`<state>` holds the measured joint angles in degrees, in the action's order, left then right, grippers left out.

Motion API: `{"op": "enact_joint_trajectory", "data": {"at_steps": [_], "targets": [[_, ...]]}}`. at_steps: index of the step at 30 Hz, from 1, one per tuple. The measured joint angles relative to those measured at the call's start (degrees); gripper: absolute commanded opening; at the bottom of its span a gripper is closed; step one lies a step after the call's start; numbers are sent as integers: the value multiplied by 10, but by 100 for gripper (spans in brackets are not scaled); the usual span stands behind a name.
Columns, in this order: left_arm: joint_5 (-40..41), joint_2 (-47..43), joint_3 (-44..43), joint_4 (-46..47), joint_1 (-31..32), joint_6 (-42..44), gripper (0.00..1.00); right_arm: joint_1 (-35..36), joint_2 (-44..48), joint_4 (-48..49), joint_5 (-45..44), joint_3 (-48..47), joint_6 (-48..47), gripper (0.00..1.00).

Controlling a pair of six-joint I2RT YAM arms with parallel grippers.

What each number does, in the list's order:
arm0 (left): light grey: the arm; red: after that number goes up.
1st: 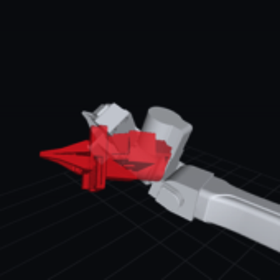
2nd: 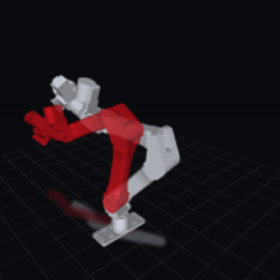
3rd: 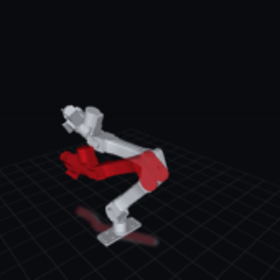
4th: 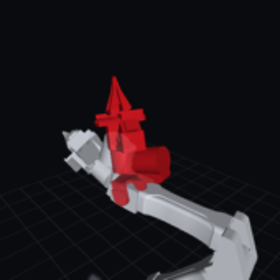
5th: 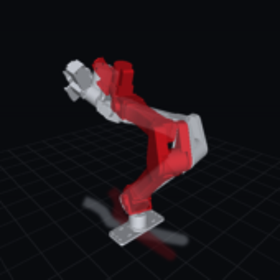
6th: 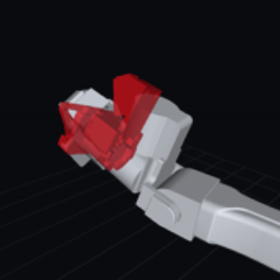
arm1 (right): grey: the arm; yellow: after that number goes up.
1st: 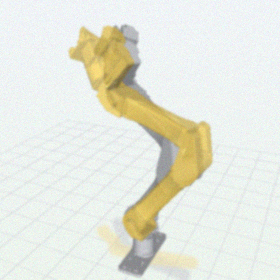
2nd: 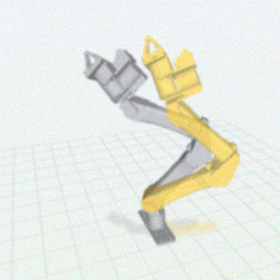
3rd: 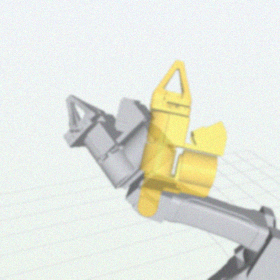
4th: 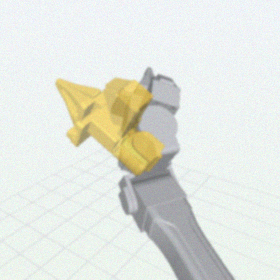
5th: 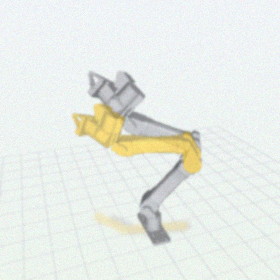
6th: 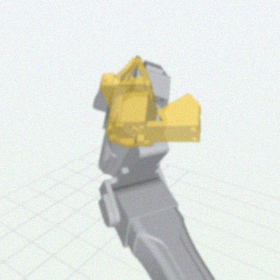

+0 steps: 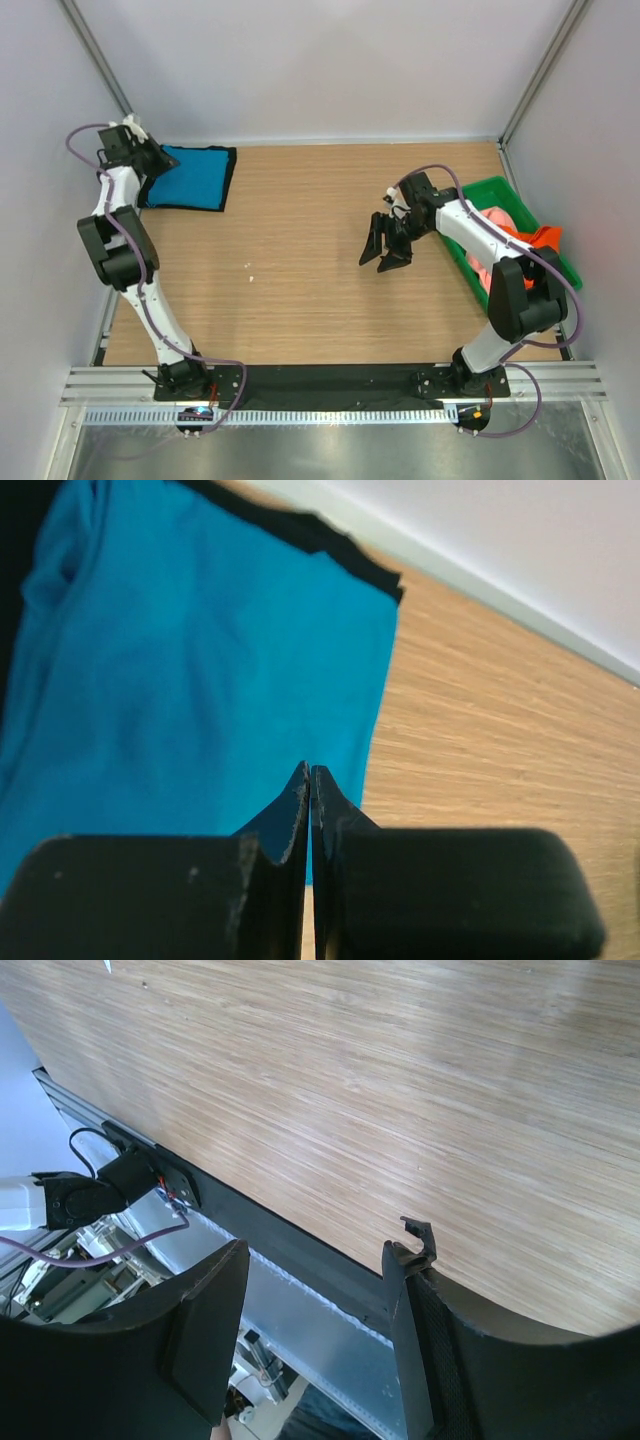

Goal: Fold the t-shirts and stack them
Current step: Neatly place the folded tshirt to the corner

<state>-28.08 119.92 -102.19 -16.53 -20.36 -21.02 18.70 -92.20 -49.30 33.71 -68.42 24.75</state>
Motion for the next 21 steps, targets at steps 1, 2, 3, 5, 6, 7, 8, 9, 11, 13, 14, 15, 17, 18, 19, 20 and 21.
{"op": "enact_joint_trajectory", "data": {"at_steps": [1,2,3,5,6,7,8,9,11,13,14,15,17,18,19,20,21], "targets": [[-3,21,-1,7,1,-5,0,0,-4,0,1,0,0,63],[-4,41,-3,12,3,-10,0,0,-8,1,2,0,0,63],[-2,59,-6,20,4,-13,0,0,-16,2,3,0,1,63],[4,83,-10,36,5,-15,0,0,-33,4,4,0,4,63],[11,95,-14,46,5,-16,0,0,-40,4,5,-2,5,63],[16,103,-18,53,4,-16,0,0,-50,3,5,-4,6,63],[21,111,-23,62,4,-16,0,0,-59,4,5,-7,7,63],[27,117,-29,72,4,-16,0,0,-66,4,5,-11,7,63],[39,128,-41,93,4,-15,0,0,-78,4,5,-19,7,63],[49,137,-51,117,4,-16,0,0,-88,4,5,-28,7,63],[56,141,-53,130,4,-16,0,0,-94,4,5,-33,7,63],[62,144,-54,144,4,-16,0,0,-99,4,5,-38,7,63],[73,153,-56,168,4,-21,0,0,-111,4,6,-46,7,63],[78,160,-63,174,4,-23,0,0,-117,3,6,-50,7,63],[85,169,-70,181,4,-24,0,0,-121,3,7,-52,7,63],[92,179,-78,188,5,-25,0,0,-125,4,7,-55,7,63],[98,186,-83,196,5,-26,0,0,-129,3,7,-57,7,63]]}}
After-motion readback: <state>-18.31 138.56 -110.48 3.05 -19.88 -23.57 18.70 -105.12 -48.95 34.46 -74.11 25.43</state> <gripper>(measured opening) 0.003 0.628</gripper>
